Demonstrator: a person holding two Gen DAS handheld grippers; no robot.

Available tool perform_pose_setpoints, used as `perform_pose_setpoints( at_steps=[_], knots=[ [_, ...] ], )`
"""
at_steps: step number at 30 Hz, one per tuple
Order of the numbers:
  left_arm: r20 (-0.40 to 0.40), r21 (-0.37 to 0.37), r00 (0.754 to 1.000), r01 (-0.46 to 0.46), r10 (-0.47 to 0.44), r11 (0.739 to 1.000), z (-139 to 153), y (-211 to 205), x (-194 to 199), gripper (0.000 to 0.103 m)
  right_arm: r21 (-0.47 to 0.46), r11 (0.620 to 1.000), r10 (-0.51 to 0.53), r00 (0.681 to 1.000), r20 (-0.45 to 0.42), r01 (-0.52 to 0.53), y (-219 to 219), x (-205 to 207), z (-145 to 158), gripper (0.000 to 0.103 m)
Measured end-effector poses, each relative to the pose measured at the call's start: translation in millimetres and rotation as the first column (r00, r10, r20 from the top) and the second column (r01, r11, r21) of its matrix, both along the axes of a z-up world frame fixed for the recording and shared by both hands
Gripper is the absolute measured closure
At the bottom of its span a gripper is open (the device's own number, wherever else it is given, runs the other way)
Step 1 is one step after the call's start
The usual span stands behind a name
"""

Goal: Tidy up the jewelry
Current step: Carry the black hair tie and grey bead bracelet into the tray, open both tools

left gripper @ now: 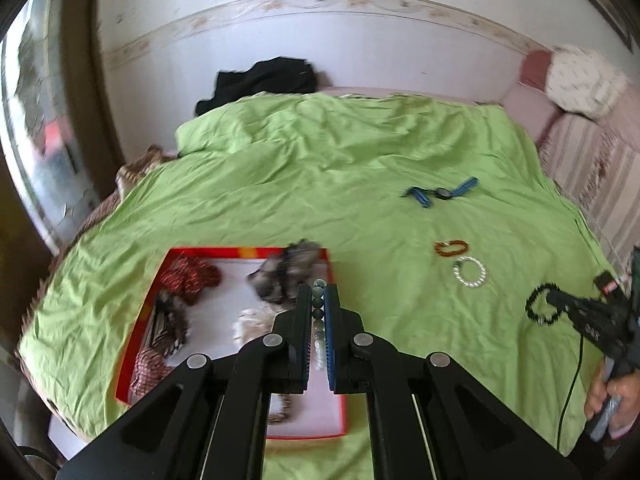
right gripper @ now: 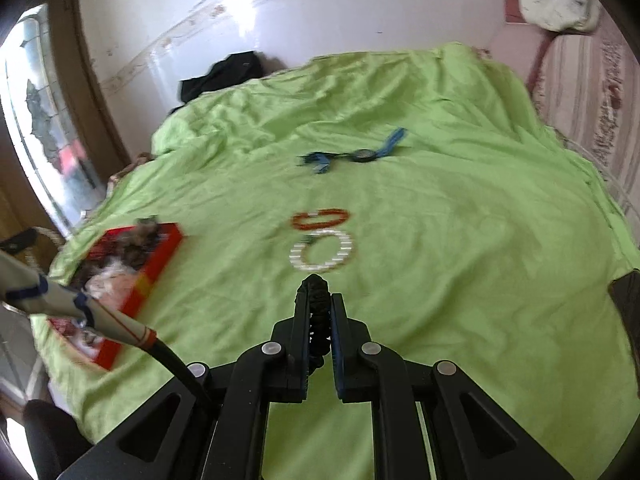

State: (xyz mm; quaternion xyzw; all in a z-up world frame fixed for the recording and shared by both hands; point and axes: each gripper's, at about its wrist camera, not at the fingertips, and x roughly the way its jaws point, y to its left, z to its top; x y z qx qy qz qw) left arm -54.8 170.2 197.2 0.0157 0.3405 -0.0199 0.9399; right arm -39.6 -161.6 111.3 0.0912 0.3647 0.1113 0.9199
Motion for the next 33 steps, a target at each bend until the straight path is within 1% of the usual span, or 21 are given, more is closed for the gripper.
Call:
perform_pose_setpoints(
  at_steps=[3, 7, 10, 13, 16, 18, 21, 23, 26, 27, 29, 33],
  knots=[
    [-0.021, -0.071, 0.999, -0.041, 0.04, 0.997, -6, 29, 10, 0.097, 0.025, 0.997, 0.069, 0.998, -0.01, -0.069, 33, 4, 10, 0.093],
    [-0.06, -0.166, 0.996, -0.069, 0.06, 0.984, -20, 56, 30, 0.098, 0.061, 0.987, 0.152, 0.988, -0.022, -0.151, 75, 12, 22, 0.093],
    [-0.1, -0.207, 0.993, -0.085, 0.065, 0.975, -37, 69, 48, 0.098, 0.079, 0.972, 0.223, 0.974, -0.028, -0.22, 110, 17, 30, 0.093],
    [-0.142, -0.229, 0.987, -0.107, 0.075, 0.968, -57, 82, 66, 0.098, 0.099, 0.951, 0.299, 0.953, -0.041, -0.294, 149, 21, 34, 0.093],
    [-0.185, -0.235, 0.979, -0.135, 0.092, 0.963, -76, 97, 79, 0.098, 0.121, 0.923, 0.375, 0.925, -0.066, -0.365, 188, 26, 30, 0.093],
    [-0.22, -0.251, 0.968, -0.172, 0.117, 0.953, -90, 113, 87, 0.098, 0.132, 0.908, 0.41, 0.908, -0.087, -0.398, 209, 28, 25, 0.093],
    [-0.252, -0.248, 0.956, -0.216, 0.153, 0.944, -104, 132, 97, 0.098, 0.152, 0.883, 0.463, 0.877, -0.128, -0.444, 241, 33, 10, 0.093],
    [-0.275, -0.245, 0.944, -0.25, 0.181, 0.937, -114, 146, 104, 0.098, 0.142, 0.875, 0.481, 0.864, -0.151, -0.462, 258, 34, 0, 0.093],
    [-0.301, -0.279, 0.934, -0.281, 0.194, 0.918, -123, 162, 108, 0.098, 0.105, 0.874, 0.487, 0.856, -0.176, -0.475, 275, 38, -13, 0.093],
    [-0.307, -0.274, 0.93, -0.292, 0.204, 0.916, -125, 165, 109, 0.098, 0.093, 0.875, 0.485, 0.855, -0.184, -0.476, 279, 40, -17, 0.093],
    [-0.312, -0.249, 0.922, -0.314, 0.231, 0.916, -129, 170, 111, 0.098, 0.067, 0.877, 0.479, 0.855, -0.202, -0.475, 285, 44, -25, 0.093],
    [-0.307, -0.238, 0.925, -0.303, 0.224, 0.923, -130, 169, 109, 0.098, 0.044, 0.881, 0.468, 0.854, -0.229, -0.471, 291, 51, -36, 0.093]
  ],
)
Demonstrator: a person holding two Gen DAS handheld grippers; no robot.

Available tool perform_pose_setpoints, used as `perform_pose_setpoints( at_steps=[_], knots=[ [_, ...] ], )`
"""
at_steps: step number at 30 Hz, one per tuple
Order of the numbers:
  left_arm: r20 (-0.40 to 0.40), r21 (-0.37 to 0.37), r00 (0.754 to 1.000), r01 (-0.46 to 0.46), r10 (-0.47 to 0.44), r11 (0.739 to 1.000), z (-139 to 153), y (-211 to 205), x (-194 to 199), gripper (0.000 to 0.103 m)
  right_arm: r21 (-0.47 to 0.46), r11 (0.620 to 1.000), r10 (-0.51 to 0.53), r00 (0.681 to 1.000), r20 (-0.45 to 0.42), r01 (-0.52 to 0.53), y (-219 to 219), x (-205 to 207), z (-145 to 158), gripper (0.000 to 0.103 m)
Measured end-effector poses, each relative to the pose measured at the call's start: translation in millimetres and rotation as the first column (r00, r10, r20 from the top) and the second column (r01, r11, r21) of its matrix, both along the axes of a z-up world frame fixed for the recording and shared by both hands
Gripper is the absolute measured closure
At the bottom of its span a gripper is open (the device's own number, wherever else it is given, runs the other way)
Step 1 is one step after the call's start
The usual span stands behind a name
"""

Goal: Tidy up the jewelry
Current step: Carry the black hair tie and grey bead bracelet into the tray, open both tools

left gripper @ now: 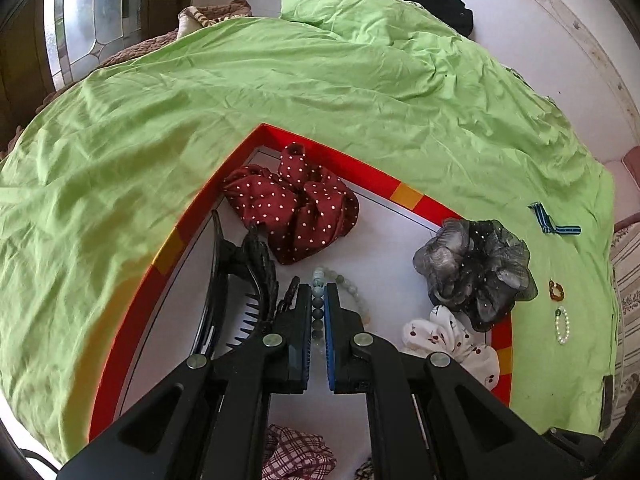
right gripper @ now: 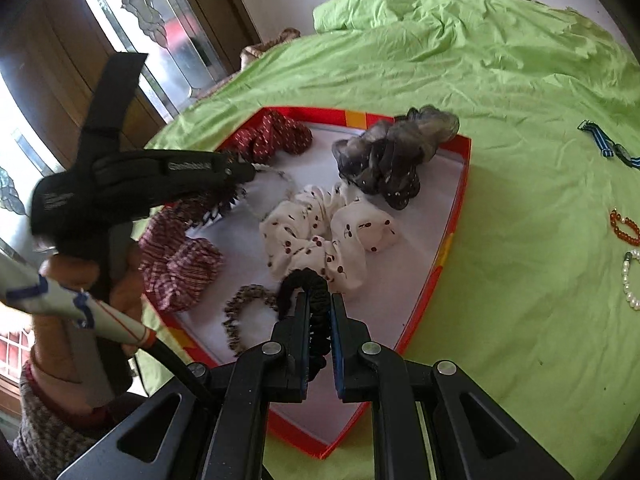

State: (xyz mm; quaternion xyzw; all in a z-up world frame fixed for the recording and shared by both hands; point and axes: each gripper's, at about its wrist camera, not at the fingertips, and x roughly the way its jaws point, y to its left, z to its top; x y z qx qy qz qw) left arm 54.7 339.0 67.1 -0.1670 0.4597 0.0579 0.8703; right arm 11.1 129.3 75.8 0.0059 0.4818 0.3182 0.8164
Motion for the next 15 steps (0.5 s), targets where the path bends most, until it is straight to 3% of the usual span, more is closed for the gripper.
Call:
perform_pose_setpoints(
  at_steps=[9, 12, 14, 15],
  knots=[
    [0.044, 0.074, 0.999, 0.008, -0.011, 0.997, 9, -13, -10, 0.097, -0.055, 0.998, -0.003, 1.0, 0.026, 0.004, 7, -2, -6, 0.091],
    [0.058, 0.098, 0.998, 0.01, -0.016, 0.995, 11, -18, -14, 0.085, -0.054, 0.999, -0.006, 1.0, 0.029, 0.007, 4, -4, -4, 0.091],
    [0.08, 0.102, 0.997, 0.007, -0.015, 0.995, 15, -21, -17, 0.072, -0.042, 0.999, -0.007, 1.0, 0.018, 0.008, 1, -6, -2, 0.085],
    [0.095, 0.1, 0.995, 0.006, -0.016, 0.995, 18, -22, -20, 0.07, -0.036, 0.999, -0.009, 1.0, 0.015, 0.01, -1, -7, -1, 0.083]
  ],
)
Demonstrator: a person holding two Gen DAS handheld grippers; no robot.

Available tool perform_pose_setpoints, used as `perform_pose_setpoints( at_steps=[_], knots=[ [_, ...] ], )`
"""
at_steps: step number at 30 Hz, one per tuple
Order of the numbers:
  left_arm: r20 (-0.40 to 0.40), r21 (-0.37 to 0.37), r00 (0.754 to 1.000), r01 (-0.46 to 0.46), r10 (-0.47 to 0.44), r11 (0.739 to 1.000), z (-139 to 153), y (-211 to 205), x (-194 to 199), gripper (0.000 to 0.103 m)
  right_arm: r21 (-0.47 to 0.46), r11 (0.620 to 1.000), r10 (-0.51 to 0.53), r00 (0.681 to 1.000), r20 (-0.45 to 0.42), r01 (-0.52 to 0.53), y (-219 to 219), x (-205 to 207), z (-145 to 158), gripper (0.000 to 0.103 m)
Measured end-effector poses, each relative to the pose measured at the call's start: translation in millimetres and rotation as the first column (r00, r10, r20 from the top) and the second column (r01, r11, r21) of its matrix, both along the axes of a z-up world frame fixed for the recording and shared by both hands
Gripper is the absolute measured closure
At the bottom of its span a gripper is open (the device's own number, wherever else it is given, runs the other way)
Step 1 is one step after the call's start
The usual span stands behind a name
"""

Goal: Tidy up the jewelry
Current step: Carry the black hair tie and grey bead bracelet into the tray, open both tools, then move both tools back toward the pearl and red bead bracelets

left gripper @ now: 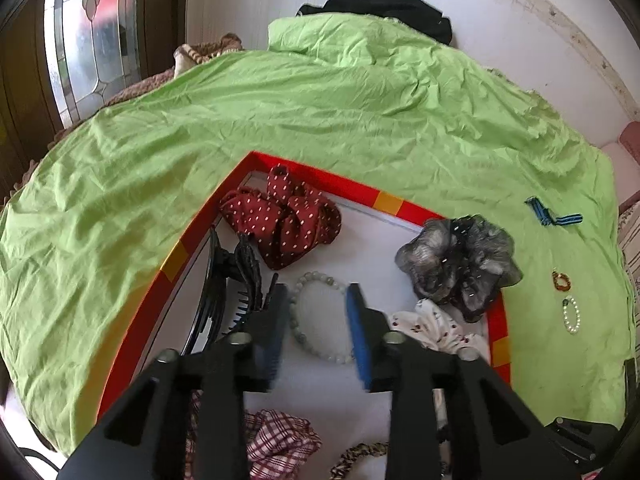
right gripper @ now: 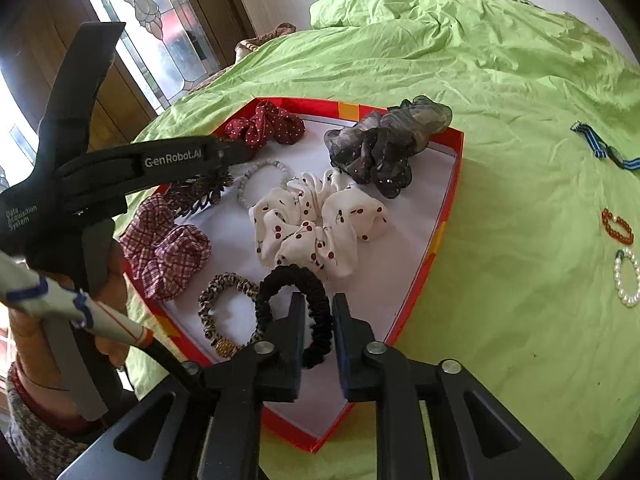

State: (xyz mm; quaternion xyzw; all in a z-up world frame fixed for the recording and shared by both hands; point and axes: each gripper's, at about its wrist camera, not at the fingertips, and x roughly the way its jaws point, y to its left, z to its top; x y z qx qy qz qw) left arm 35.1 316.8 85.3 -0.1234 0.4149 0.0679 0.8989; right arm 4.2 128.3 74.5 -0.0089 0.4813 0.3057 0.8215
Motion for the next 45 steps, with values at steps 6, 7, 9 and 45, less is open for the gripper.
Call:
perform_pose_setpoints(
  at_steps=[6, 7, 9, 45],
  knots=[
    [0.052, 0.031, 0.999, -0.006, 0.004, 1.0, 12, -8, -8, 0.061, 0.031, 0.999, -0.013, 1.0, 0.003, 0.013, -13, -10, 8, 0.069],
    [0.054, 0.045, 0.999, -0.007, 0.004, 0.999, 12, -10, -8, 0.061, 0.034, 0.999, -0.015, 1.0, 0.005, 0.015, -15, -11, 10, 0.069],
    [0.053, 0.072, 0.999, -0.006, 0.002, 0.997, 13, -14, -8, 0.061, 0.042, 0.999, -0.024, 1.0, 0.008, 0.023, -22, -15, 13, 0.068],
    [0.096, 0.181, 0.908, 0.387, -0.408, 0.904, 52, -227, -109, 0.059, 0.059, 0.866, -0.497, 0.868, -0.01, 0.497, -282, -51, 11, 0.068]
  ],
)
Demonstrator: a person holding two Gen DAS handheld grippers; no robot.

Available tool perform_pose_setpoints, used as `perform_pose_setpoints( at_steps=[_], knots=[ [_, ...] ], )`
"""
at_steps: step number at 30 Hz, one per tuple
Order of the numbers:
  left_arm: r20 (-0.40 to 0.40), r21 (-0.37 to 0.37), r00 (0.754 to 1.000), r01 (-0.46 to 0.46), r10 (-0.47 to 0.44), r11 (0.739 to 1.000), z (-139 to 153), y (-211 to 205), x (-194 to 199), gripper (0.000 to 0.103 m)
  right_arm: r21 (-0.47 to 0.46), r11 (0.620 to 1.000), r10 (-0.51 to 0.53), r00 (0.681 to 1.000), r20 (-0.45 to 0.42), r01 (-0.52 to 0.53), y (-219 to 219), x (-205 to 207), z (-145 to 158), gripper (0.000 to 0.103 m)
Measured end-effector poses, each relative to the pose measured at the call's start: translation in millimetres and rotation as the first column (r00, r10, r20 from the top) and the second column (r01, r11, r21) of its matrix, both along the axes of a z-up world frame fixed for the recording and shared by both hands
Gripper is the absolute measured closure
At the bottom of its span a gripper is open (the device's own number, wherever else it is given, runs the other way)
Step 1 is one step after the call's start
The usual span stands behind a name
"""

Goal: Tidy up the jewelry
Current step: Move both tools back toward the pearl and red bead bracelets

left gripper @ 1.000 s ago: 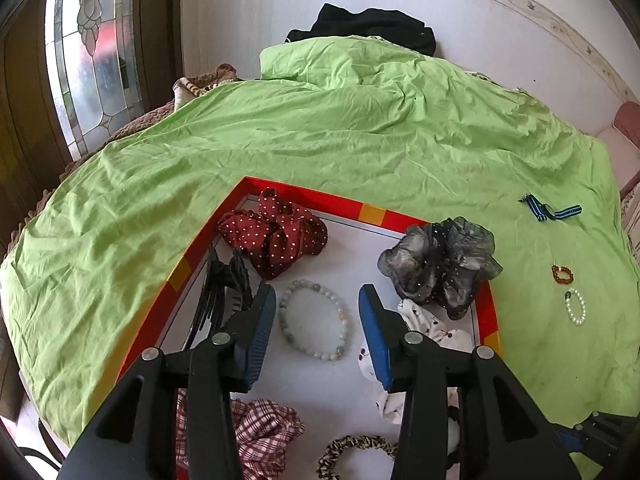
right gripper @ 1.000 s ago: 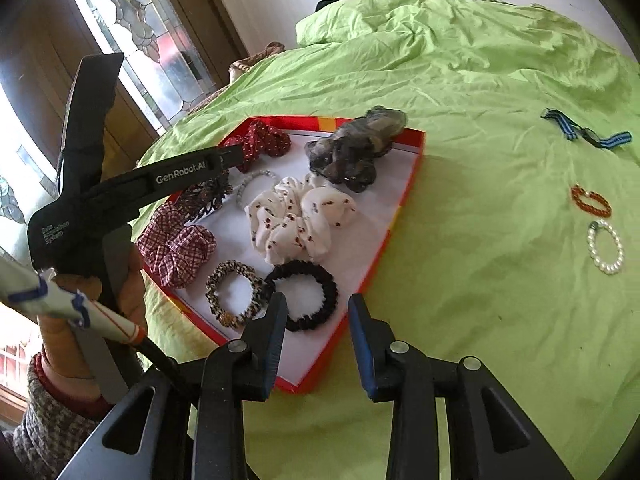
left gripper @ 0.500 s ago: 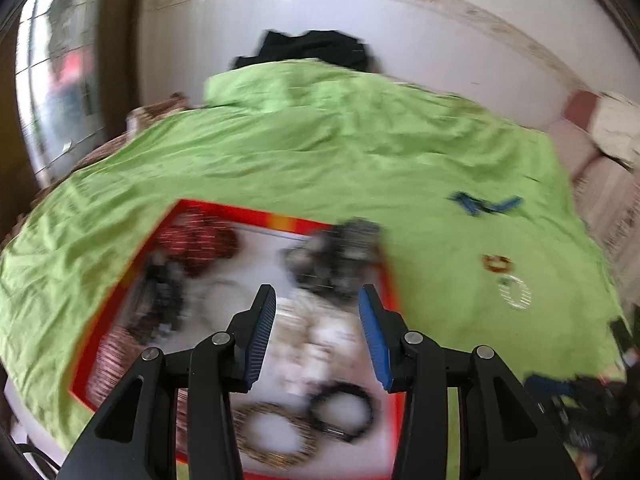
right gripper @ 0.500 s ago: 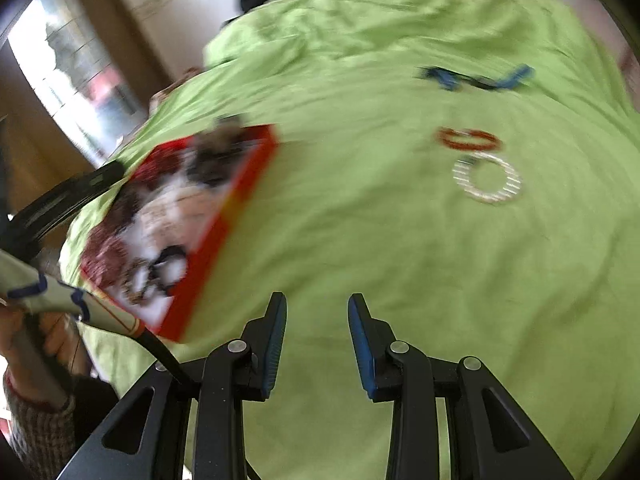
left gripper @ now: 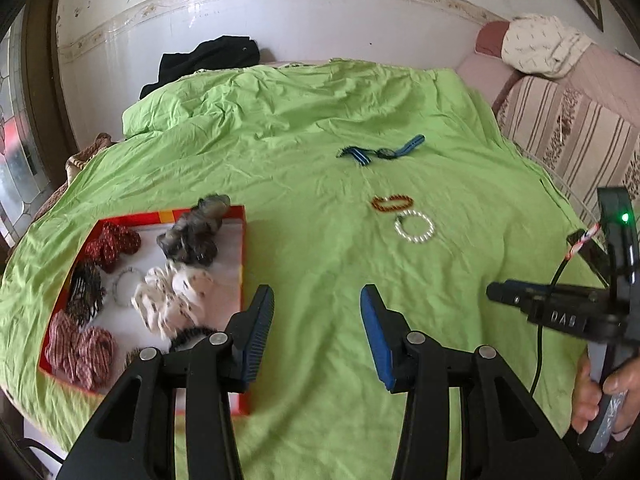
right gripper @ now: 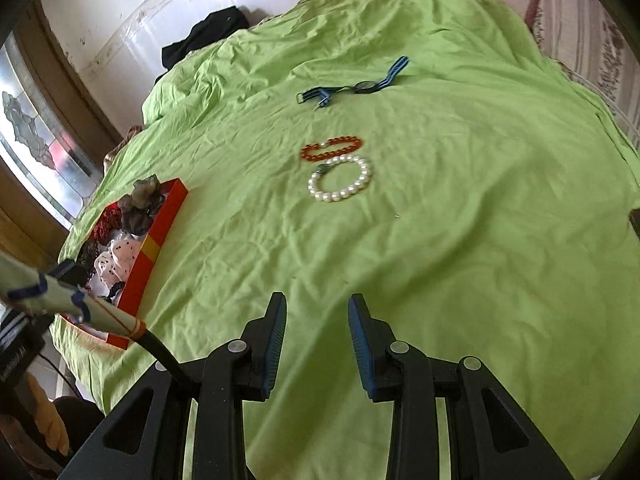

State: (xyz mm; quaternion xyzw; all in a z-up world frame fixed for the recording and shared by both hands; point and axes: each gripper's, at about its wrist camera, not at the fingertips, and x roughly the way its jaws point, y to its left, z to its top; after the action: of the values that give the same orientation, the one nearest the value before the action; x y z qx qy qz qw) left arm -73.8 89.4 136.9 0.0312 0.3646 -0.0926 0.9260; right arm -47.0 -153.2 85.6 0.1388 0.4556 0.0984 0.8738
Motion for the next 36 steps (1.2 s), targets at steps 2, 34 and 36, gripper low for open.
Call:
perform_pose_setpoints(
  at_steps=[2, 34, 36],
  knots=[
    [-0.007, 0.008, 1.0, -0.008, 0.008, 1.0, -1, -7, -10, 0.059, 0.011, 1.0, -0.008, 1.0, 0.009, 0.008, -9, -9, 2, 0.068],
    [-0.018, 0.16, 0.999, -0.027, 0.03, 0.987, 9, -65, -41, 0.054, 0.093, 0.995, -0.054, 0.994, 0.091, 0.046, -70, -43, 19, 0.067],
    [-0.033, 0.152, 0.999, -0.026, 0.032, 0.988, 3, -64, -28, 0.054, 0.088, 0.995, -0.059, 0.995, 0.085, 0.052, -73, -38, 17, 0.067]
  ],
)
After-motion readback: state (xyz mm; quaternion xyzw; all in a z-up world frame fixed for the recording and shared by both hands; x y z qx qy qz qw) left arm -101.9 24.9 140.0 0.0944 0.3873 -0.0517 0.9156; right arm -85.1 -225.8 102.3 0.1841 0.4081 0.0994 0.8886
